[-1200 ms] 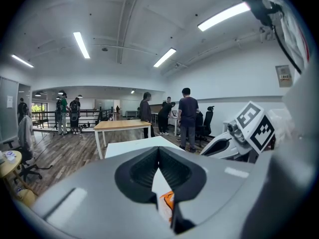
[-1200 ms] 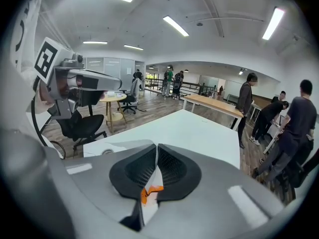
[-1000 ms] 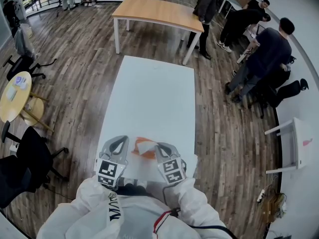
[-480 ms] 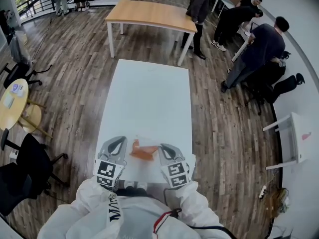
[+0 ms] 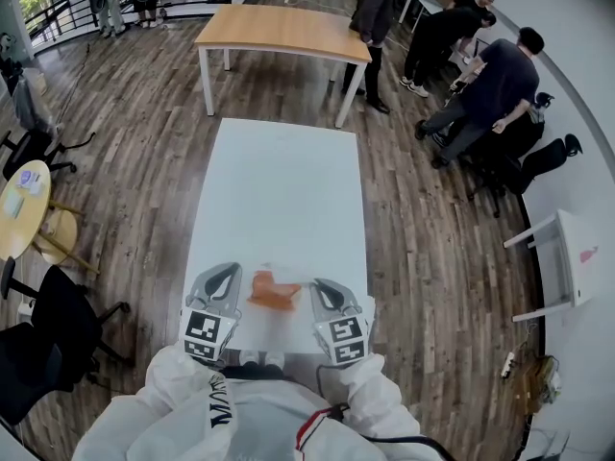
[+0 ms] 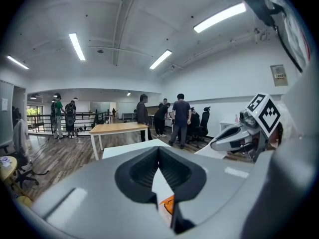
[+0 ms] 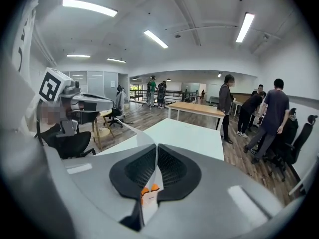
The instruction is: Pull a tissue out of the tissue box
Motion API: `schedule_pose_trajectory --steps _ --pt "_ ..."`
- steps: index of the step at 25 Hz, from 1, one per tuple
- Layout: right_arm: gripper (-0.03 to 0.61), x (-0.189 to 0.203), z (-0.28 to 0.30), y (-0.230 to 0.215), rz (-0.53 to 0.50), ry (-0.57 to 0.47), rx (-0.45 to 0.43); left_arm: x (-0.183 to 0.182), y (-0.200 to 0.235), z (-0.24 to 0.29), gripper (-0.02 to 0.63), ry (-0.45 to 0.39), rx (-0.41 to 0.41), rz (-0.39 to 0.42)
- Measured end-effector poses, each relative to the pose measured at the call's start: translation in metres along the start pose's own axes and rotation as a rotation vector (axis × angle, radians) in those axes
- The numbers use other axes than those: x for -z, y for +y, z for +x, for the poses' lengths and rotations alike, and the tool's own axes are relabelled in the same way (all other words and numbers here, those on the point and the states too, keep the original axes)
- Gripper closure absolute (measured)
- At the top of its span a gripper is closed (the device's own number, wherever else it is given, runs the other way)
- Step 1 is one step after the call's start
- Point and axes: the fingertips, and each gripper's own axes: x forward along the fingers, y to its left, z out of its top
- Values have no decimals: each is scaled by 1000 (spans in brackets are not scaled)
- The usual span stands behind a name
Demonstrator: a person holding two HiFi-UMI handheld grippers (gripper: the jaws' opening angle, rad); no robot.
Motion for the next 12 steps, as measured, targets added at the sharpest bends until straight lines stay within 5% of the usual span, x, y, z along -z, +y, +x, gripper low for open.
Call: schedule_pose_trajectory --steps 12 --pt "575 -11 -14 -11 43 -51 53 0 1 -2 614 0 2 5"
